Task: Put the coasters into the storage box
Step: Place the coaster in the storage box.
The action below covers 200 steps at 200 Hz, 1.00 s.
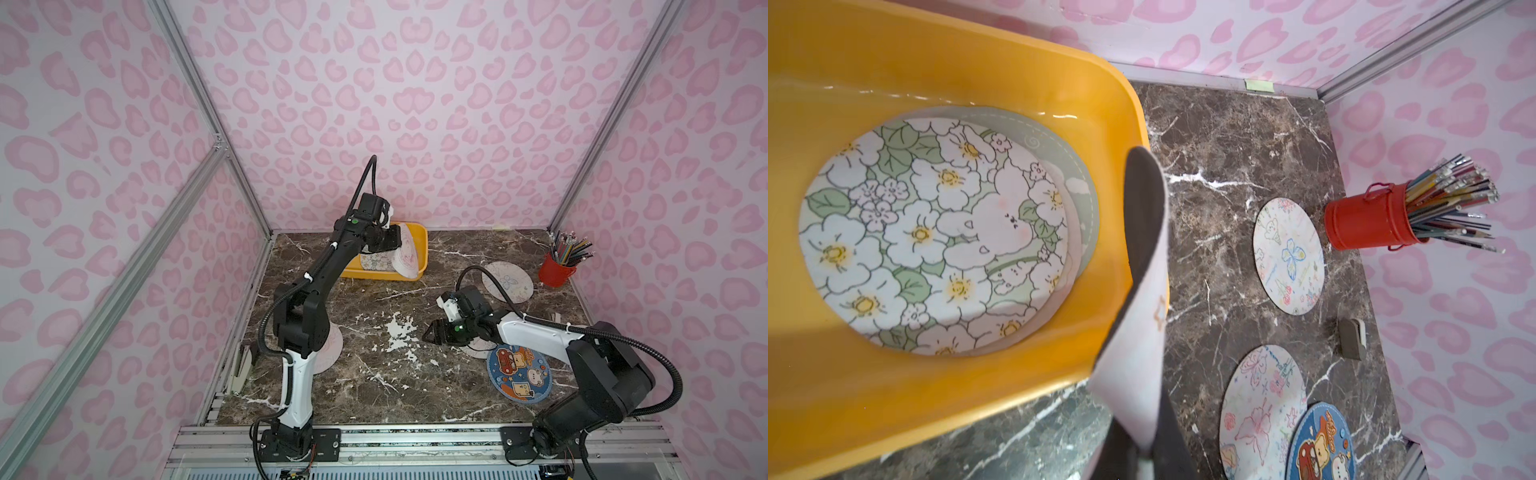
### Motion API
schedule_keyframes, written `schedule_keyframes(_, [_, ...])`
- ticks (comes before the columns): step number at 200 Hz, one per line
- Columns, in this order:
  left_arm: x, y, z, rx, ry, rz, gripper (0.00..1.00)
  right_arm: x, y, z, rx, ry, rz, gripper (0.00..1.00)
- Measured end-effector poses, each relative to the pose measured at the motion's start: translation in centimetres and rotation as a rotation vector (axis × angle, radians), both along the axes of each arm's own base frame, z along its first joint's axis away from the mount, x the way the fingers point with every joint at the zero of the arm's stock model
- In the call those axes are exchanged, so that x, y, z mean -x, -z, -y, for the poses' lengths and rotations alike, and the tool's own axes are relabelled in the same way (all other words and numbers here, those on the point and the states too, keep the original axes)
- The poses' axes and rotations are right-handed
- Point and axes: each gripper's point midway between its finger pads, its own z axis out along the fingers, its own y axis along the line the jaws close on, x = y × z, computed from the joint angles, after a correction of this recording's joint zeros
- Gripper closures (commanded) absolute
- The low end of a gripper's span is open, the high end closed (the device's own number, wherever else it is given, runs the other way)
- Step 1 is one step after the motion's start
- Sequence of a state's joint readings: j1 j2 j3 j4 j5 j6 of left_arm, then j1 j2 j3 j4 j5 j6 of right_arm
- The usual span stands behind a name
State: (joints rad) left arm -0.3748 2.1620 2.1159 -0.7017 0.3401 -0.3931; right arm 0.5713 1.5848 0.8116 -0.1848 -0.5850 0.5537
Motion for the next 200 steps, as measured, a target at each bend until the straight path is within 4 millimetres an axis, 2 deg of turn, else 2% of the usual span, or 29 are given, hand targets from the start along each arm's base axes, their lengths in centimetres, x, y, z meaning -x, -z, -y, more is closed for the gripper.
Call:
schedule_keyframes(35, [-3.9,1.4,-1.6,0.027,-0.026,0.008,0.98,0.0,0.6,0.0,0.004,0.0,-0.02,0.29])
schedule_keyframes(51, [-5.5,2.9,-3.0,0.032,-0.048,-0.005,0.98,-0.3,0.6,-0.2,0.003,0.0,-0.023,0.29])
schedule_keyframes(75, [-6.6,6.2,-5.3,0.009,-0.079,-0.053,0.98,-0.8,0.4,-0.6,-0.001,0.0,-0.017,0.29])
schedule_keyframes(94, [-7.0,7.7,-7.0,-0.022,-0.107,-0.071,0.98,-1.0,0.1,-0.7,-0.005,0.0,-0.011,0.29])
schedule_keyframes(105, [-7.1,8.4,-7.8,-0.045,-0.119,-0.075,0.9,-1.1,0.1,-0.8,-0.006,-0.001,-0.01,0.29])
schedule_keyframes(127, [-7.0,9.9,-9.5,-0.116,-0.148,-0.087,0.59,-1.0,0.2,-0.8,-0.004,-0.001,-0.013,0.28])
schedule_keyframes(142, [-6.7,10.5,-10.6,-0.157,-0.176,-0.103,0.47,-0.9,0.3,-0.8,-0.003,-0.001,-0.014,0.27])
schedule_keyframes(167, [-5.8,9.9,-11.5,-0.201,-0.192,-0.097,0.34,-0.8,0.3,-0.7,0.001,-0.001,-0.018,0.26])
schedule_keyframes(200, [-5.4,8.8,-11.8,-0.216,-0.194,-0.067,0.26,-1.1,0.2,-0.4,0.017,0.009,-0.014,0.24])
